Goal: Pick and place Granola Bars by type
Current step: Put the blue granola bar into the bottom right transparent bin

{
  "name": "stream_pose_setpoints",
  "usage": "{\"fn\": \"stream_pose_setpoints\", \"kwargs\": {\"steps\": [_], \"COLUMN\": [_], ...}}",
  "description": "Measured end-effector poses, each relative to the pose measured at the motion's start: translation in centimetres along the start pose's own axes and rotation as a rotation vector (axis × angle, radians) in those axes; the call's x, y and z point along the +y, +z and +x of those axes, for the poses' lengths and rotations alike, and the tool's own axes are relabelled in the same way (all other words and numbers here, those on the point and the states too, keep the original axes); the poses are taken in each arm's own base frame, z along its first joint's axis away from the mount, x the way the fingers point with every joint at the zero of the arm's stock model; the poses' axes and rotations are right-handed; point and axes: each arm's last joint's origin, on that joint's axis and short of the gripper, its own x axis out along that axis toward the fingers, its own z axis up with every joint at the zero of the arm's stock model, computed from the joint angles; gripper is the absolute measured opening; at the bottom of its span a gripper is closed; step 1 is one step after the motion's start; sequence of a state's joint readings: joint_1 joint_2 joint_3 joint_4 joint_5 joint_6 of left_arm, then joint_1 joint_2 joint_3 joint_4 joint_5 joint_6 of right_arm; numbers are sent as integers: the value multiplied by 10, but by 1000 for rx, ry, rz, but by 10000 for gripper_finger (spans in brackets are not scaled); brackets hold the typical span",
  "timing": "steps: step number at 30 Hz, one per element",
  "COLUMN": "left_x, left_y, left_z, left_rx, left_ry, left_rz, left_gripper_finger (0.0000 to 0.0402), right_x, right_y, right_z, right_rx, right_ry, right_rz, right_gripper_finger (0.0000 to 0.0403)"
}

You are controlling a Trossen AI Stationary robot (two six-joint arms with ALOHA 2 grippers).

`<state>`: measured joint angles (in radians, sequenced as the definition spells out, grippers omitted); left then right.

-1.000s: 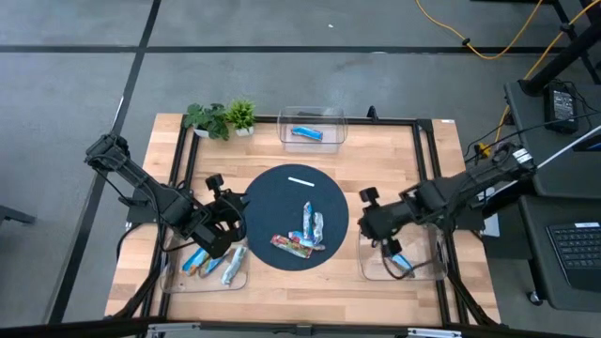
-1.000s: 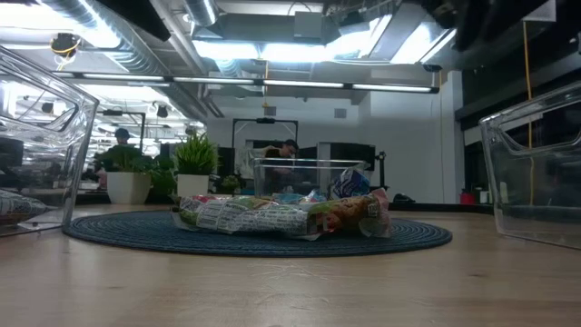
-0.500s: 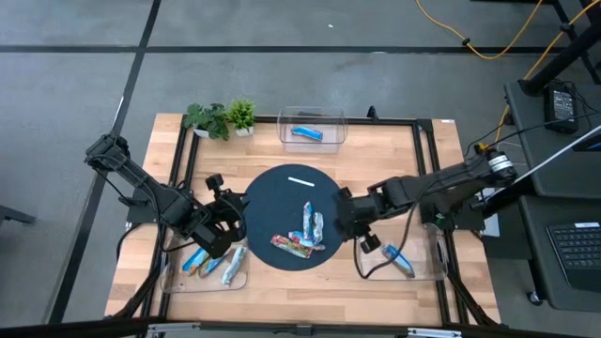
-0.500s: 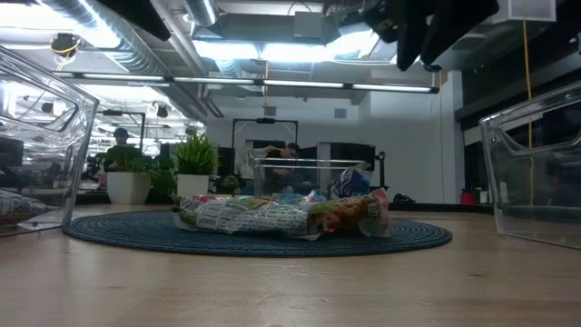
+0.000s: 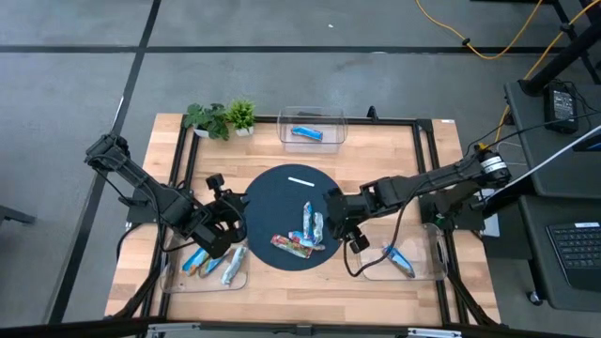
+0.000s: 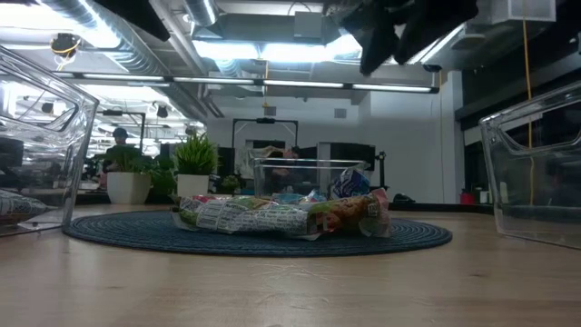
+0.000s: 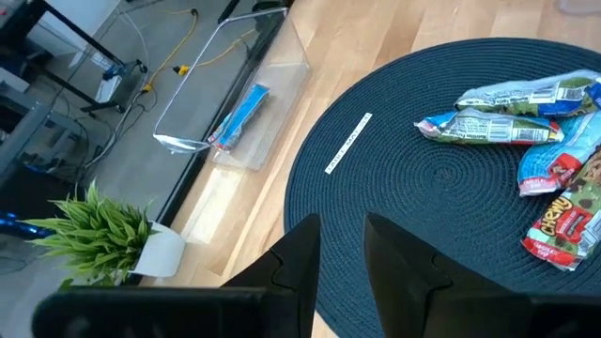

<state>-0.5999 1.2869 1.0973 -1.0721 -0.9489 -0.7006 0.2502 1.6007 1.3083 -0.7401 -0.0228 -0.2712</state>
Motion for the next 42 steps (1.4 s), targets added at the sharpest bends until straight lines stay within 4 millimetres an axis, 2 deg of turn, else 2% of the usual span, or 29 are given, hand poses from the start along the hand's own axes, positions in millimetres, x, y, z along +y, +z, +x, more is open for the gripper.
{"fn": "stream_pose_setpoints", "kwargs": {"steps": [9,15,27,37,42], "left_x": [0,0,0,0,0], "left_y": [0,0,0,0,0], "left_z": [0,0,0,0,0], "left_rx": [1,2,5,5,5], "left_ry": [0,-2,-6,-6,-6], "left_rz": [8,7,7,7,7], "left_gripper_finger": [77,77,77,77,77], "right_x": [-6,-8,-8,-7,-7], "right_y": [-3,-2,0,-7,-7], "right_z": [36,61,98,118,120], "right_rx": [81,85,42,95,98], "right_ry": [15,24,82,101,102], "right_rz": [-30,-59,-53,-48,-48], "right_gripper_finger": [218,218,218,217,178]}}
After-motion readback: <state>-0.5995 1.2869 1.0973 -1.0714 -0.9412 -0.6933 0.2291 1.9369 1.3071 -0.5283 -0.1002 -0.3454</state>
